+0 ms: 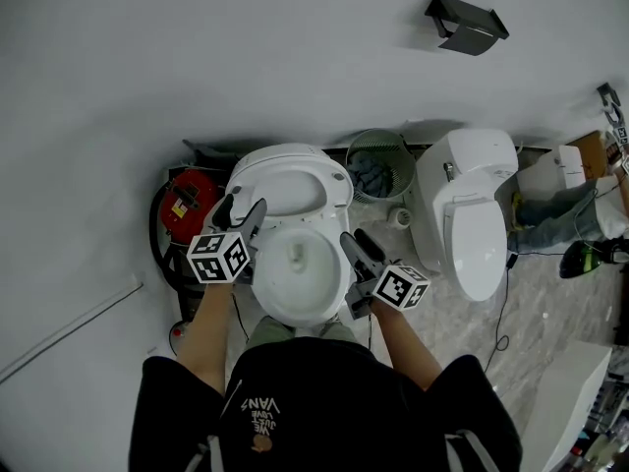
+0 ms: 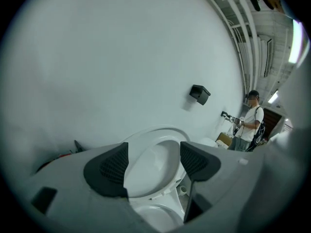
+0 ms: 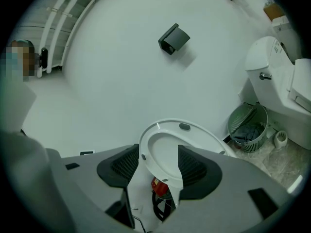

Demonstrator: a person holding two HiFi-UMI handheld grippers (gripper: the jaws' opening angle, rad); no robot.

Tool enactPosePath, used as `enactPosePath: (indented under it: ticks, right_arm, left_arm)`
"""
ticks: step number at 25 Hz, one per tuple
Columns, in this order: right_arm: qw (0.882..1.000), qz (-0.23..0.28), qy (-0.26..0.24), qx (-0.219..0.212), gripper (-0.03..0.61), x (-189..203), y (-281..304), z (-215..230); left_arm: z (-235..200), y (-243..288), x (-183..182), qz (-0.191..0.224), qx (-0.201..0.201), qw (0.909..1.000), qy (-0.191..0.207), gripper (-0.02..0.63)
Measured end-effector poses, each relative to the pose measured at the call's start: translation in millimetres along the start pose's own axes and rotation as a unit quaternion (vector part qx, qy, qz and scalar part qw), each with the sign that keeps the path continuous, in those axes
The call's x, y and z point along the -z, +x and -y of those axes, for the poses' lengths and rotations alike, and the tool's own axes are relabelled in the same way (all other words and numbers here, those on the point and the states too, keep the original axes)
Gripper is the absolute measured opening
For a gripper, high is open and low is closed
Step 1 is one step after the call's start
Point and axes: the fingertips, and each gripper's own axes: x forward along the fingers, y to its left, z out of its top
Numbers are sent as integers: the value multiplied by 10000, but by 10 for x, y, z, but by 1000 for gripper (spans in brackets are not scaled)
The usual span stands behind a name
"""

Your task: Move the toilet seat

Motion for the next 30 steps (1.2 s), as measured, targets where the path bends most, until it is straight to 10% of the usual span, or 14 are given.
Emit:
enactPosePath:
  ticks: [15,30]
  right_arm:
    - [9972,-222,-704,-134,91,-110,-75,-161]
    - [9863,-587,-1386,-678,0,-130,-302,-438]
  left_arm:
    - [323,-636,-114,594,-485,9958,493,14]
    - [814,-1337,148,757,-750,9922,648,9]
